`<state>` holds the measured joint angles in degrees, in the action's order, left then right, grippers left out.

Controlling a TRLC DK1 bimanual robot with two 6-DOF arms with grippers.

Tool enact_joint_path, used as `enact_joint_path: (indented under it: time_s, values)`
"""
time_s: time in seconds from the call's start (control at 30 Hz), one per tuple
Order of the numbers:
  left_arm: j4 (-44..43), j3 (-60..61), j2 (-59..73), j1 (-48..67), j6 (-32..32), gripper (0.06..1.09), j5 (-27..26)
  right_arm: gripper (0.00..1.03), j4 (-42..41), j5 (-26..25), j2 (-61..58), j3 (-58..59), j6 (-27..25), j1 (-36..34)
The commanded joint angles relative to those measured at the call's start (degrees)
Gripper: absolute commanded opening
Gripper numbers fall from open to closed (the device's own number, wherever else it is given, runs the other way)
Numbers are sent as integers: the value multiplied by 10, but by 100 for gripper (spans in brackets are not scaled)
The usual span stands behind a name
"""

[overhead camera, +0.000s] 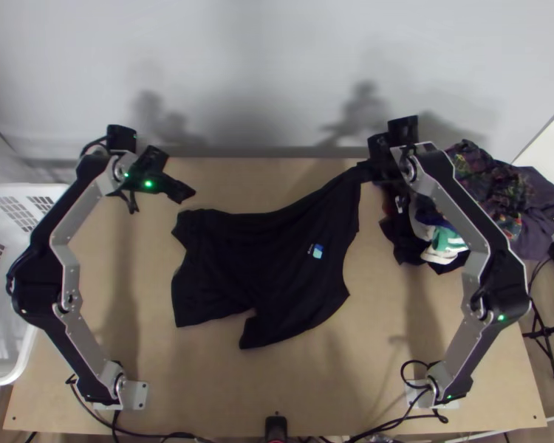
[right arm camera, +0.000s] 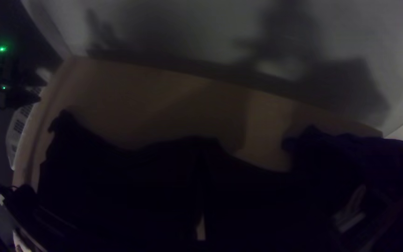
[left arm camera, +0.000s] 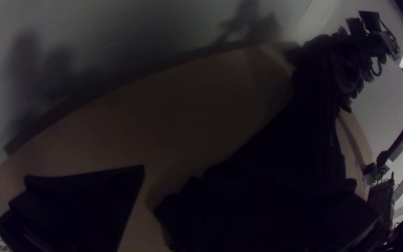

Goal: Fold the t-shirt

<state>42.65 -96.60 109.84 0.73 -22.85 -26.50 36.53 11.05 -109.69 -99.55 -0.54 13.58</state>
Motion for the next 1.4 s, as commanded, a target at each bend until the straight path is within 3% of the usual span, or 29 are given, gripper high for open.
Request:
enact_joint_path:
  time_s: [0.0,0.13,0.4,0.6,0.67,0.77,0.83,0.93,1.1,1.23,1.37]
  values:
    - [92,7,-54,12,-94,104,0,3,10,-1,-33,-26,1,-6]
    - [181,71,-107,40,-163,104,0,3,20,0,-32,-14,0,-7]
    - [148,113,-78,50,-171,104,29,3,64,0,-17,-55,10,-66]
    - [208,113,-96,85,-196,104,29,4,78,0,-50,-77,-13,-79]
    - [225,121,-115,95,-206,104,29,35,98,1,-68,-97,-12,-75]
    - [259,130,-151,112,-219,104,29,81,195,4,-103,-157,-13,-70]
    - [279,144,-186,131,-231,104,30,98,246,3,-110,-167,-16,-66]
    - [318,163,-232,154,-265,104,46,99,336,4,-89,-153,-62,-48]
    - [360,207,-289,185,-321,103,91,99,411,1,17,-65,-119,-4]
    - [363,251,-328,226,-316,101,105,92,461,0,98,20,-148,36]
    - [328,300,-355,277,-287,101,114,92,468,-6,175,134,-137,89]
